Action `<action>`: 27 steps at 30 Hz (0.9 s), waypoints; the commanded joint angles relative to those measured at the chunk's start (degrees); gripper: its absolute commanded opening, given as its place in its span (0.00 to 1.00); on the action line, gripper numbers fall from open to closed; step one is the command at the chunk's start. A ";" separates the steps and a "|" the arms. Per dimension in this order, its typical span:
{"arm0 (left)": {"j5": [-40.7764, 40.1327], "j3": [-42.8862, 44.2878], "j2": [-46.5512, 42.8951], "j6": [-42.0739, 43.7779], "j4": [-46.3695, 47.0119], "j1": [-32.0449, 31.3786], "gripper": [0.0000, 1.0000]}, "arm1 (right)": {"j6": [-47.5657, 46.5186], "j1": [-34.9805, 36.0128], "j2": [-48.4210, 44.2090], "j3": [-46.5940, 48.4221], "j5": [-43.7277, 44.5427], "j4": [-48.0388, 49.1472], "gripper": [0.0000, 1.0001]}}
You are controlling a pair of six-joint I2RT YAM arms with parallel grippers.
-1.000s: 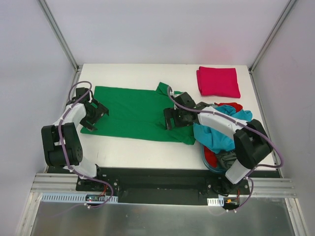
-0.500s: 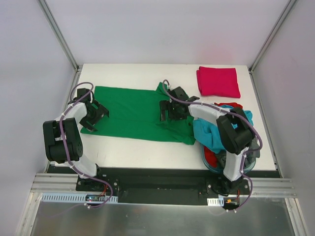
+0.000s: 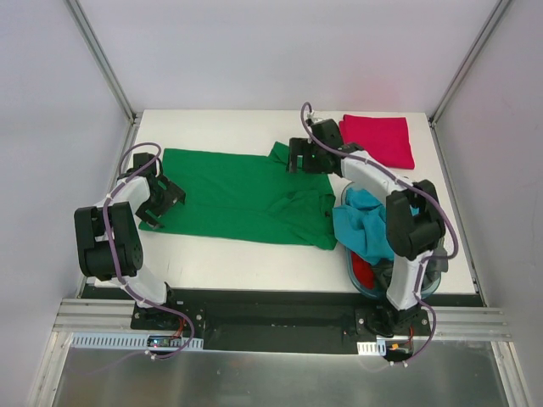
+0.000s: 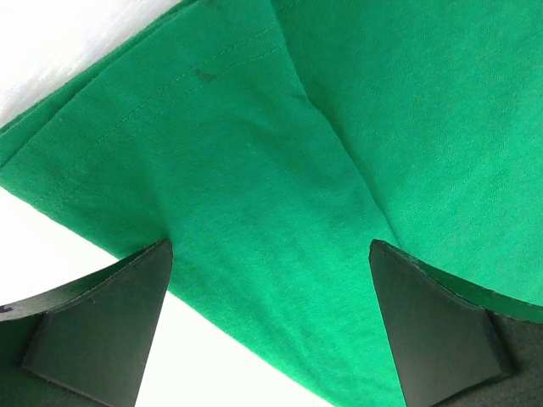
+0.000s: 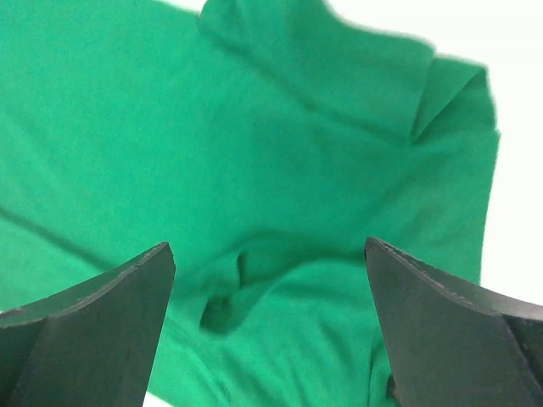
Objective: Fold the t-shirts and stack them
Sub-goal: Fold the flattened tshirt in 1/3 of the way
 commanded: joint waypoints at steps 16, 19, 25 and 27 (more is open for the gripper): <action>-2.31 1.16 -0.29 0.78 -2.39 -0.05 0.99 | -3.95 14.26 9.54 10.33 2.84 -12.19 0.96; -2.48 1.25 -0.20 0.78 -2.65 -0.05 0.99 | -5.97 12.51 15.18 20.26 1.28 -14.22 0.96; -3.18 1.43 -0.46 0.69 -3.09 -0.13 0.99 | -10.81 11.71 13.71 23.74 -2.69 -14.57 0.96; -3.19 1.43 -0.73 0.70 -3.18 -0.05 0.99 | -9.77 11.71 8.71 17.96 -0.94 -13.17 0.96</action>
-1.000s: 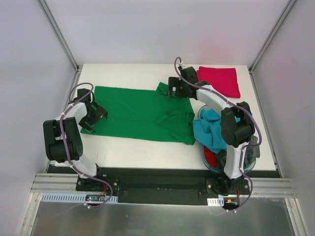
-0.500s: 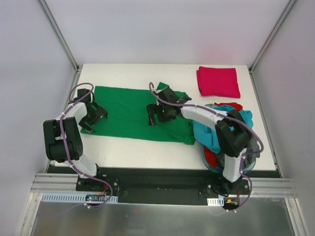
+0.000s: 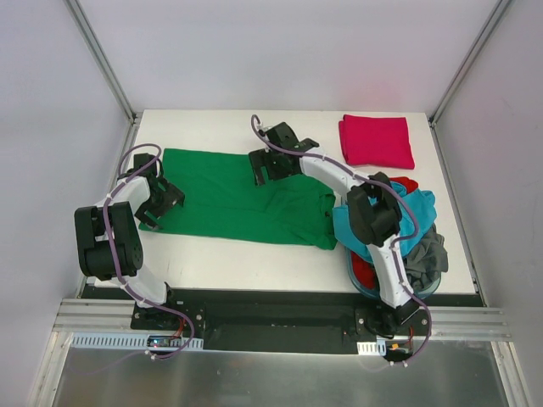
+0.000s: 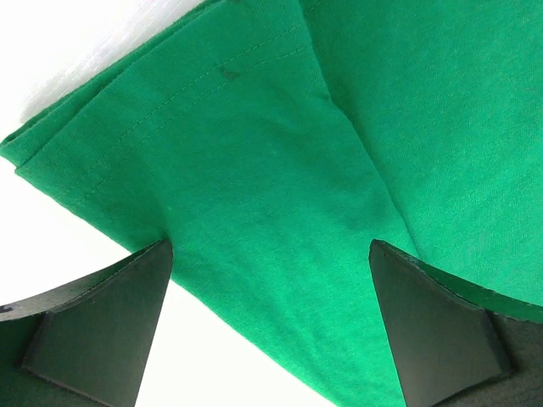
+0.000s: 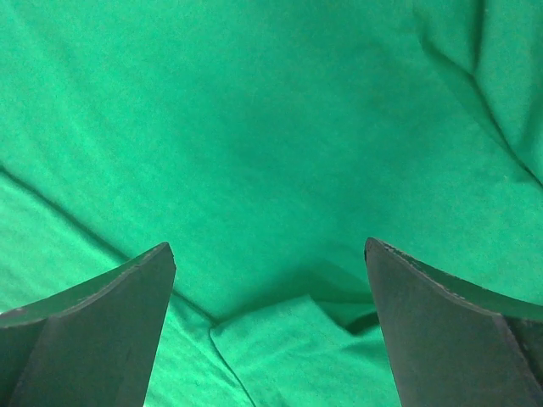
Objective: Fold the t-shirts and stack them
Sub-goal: Fold the flattened tshirt in 1/3 of the way
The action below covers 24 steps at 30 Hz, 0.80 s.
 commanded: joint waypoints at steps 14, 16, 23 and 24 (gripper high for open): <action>-2.93 1.52 0.74 1.07 -2.77 0.92 0.99 | 12.41 1.10 -33.77 -47.92 -4.61 3.84 0.96; -3.54 1.60 0.92 1.07 -3.03 1.09 0.99 | 13.37 -0.83 -31.92 -48.89 -5.04 3.75 0.96; -5.56 1.69 1.45 0.98 -4.00 1.71 0.99 | 11.10 -2.95 -30.07 -48.81 4.18 -0.11 0.96; -6.26 1.69 1.53 0.98 -4.18 1.71 0.99 | 10.40 -3.04 -30.33 -48.89 4.36 -0.64 0.96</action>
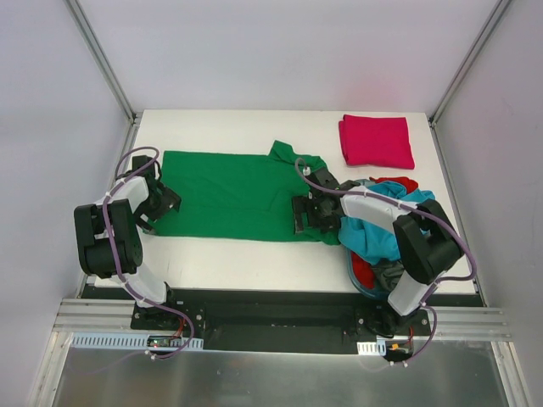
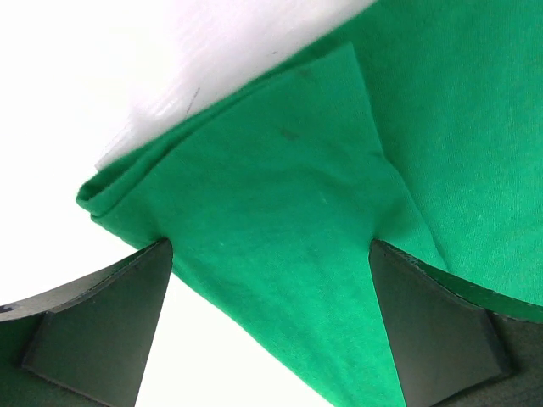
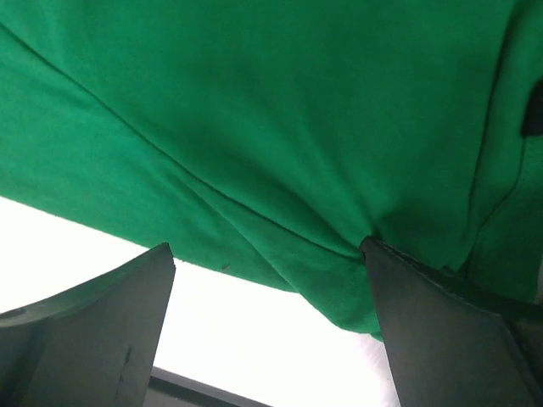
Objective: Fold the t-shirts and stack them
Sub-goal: Fold the flattened tshirt in 1/3 of the way
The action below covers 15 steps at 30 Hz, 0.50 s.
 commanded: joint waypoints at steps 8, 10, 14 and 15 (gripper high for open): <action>-6.37 2.28 0.75 0.63 -3.77 0.73 0.99 | -6.00 -0.31 -2.81 1.03 14.82 -8.26 0.96; -7.34 2.46 0.75 0.54 -4.21 0.99 0.99 | -7.31 -0.30 -3.25 2.08 16.49 -9.06 0.96; -7.69 2.72 0.92 0.72 -4.56 1.17 0.99 | -10.38 -0.31 -2.99 6.47 19.84 -12.04 0.96; -7.78 2.72 1.19 0.72 -4.65 1.25 0.99 | -10.92 -0.13 -2.90 7.53 19.93 -12.66 0.96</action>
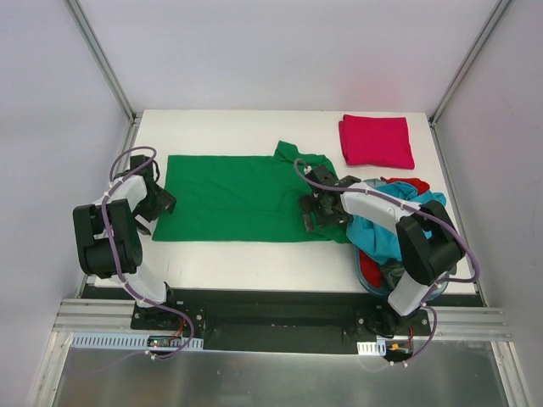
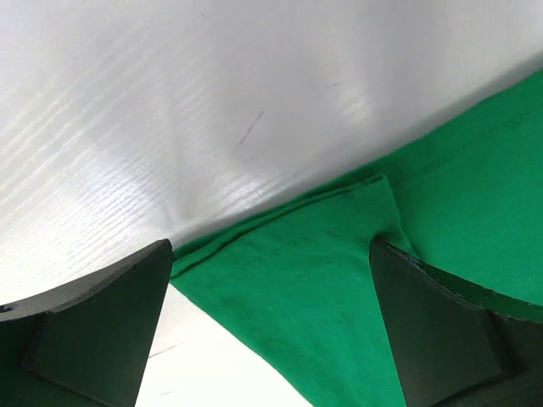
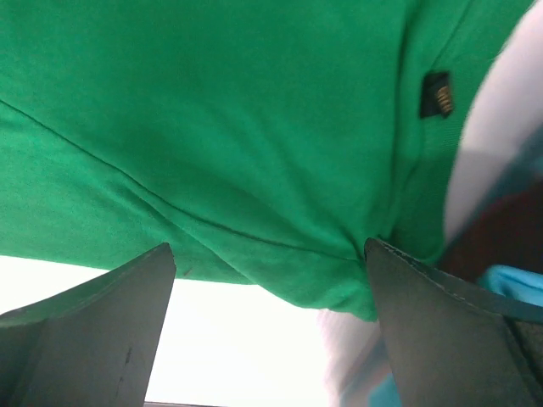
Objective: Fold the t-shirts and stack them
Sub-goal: Fold the flattened tshirt in 1/3 of the way
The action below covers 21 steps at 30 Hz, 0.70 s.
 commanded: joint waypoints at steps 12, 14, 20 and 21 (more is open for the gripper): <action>0.84 4.31 -7.78 -0.16 -2.55 0.69 0.99 | -6.59 5.23 -1.28 8.71 -0.26 -0.69 0.96; 4.00 4.31 -10.42 -1.65 -2.29 0.43 0.99 | -6.50 5.23 -0.31 8.89 0.36 0.45 0.96; 7.88 6.85 -9.22 -2.36 -0.45 -4.40 0.99 | -5.27 5.41 3.81 9.85 2.55 3.36 0.96; 8.14 7.29 -7.90 -2.18 -0.10 -5.37 0.99 | -4.66 5.23 4.61 9.85 2.82 3.62 0.96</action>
